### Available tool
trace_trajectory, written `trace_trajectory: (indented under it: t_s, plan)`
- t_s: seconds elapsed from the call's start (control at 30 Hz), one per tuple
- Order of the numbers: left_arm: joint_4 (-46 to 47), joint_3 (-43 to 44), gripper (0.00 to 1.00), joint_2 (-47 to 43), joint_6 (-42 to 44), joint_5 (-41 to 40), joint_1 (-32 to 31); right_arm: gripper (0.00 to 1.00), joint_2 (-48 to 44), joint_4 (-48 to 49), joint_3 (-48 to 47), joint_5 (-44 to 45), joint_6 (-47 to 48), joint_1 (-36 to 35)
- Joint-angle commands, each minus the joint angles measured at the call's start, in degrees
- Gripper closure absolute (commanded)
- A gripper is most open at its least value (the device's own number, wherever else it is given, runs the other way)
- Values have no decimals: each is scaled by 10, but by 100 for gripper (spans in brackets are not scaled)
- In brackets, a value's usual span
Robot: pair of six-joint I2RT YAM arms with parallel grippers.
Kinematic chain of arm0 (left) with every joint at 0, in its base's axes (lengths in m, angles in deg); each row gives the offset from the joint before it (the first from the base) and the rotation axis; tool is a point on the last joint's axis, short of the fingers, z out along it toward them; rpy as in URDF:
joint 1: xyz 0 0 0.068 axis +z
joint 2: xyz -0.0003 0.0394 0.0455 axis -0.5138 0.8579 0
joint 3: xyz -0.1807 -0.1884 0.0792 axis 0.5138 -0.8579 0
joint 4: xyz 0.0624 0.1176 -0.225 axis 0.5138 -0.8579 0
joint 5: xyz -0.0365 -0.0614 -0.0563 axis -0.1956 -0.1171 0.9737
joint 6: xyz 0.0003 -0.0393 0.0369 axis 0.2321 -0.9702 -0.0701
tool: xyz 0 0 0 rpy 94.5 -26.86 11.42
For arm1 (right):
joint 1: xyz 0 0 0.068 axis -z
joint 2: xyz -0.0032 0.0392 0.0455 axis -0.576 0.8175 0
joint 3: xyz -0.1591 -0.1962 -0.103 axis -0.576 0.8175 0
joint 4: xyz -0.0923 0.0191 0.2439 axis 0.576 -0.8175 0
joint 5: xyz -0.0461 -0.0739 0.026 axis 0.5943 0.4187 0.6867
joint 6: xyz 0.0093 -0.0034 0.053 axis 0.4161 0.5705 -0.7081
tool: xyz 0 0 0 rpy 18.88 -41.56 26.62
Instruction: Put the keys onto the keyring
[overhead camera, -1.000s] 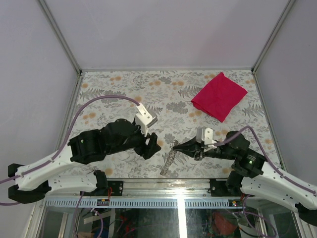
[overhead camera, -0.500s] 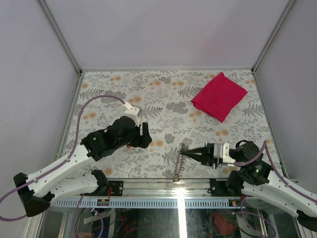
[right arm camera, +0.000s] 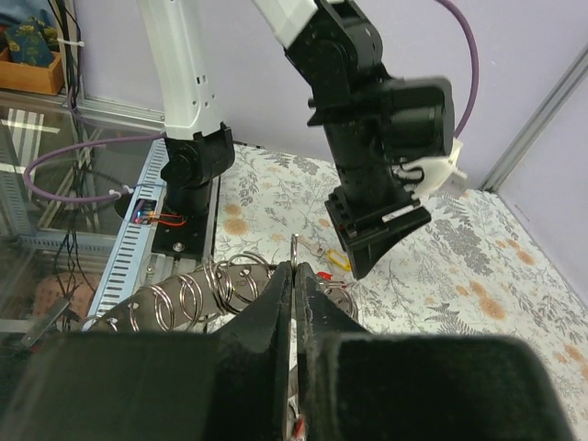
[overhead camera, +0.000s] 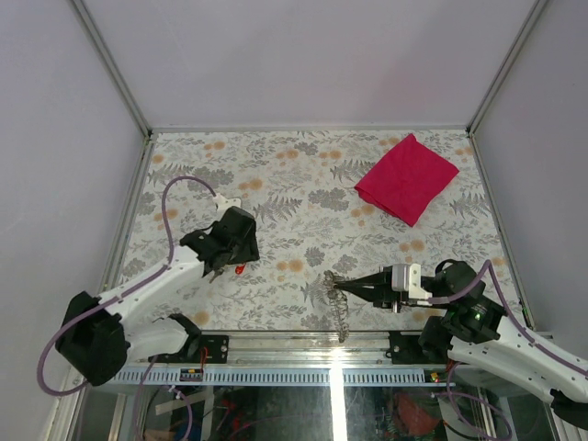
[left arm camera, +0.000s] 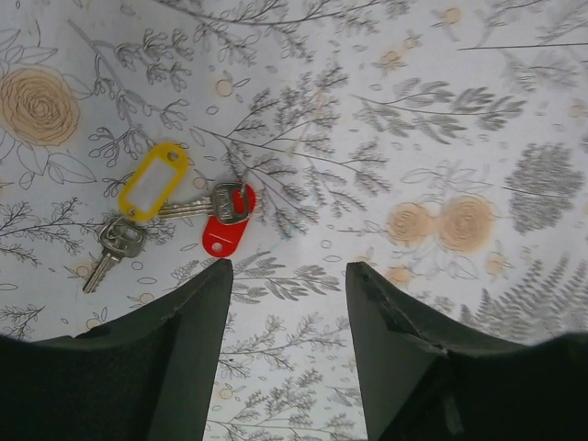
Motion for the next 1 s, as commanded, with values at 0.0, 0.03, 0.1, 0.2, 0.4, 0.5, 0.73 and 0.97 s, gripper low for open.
trace_trajectory:
  t_s: [0.0, 0.03, 0.1, 0.2, 0.4, 0.5, 0.73, 0.97]
  plan:
    - [66, -21, 47, 49, -16, -52, 4, 100, -11, 44, -11, -6, -23, -3]
    - [72, -22, 49, 61, -12, -56, 5, 100, -11, 43, -11, -8, -26, -3]
    - [81, -21, 52, 84, -3, -60, 10, 100, -10, 43, -10, -12, -31, -3]
    - [99, -20, 56, 113, 12, -57, 18, 100, -11, 42, -11, -14, -35, -2]
    - [124, -17, 58, 152, 39, -52, 38, 100, -11, 39, -13, -21, -39, -3]
    - [133, -15, 60, 165, 48, -42, 53, 100, -9, 39, -14, -24, -42, -3]
    - [153, -8, 68, 191, 64, -23, 74, 100, -4, 40, -14, -29, -43, -2]
    - [162, -8, 74, 207, 68, -8, 79, 100, -6, 35, -14, -29, -45, -2]
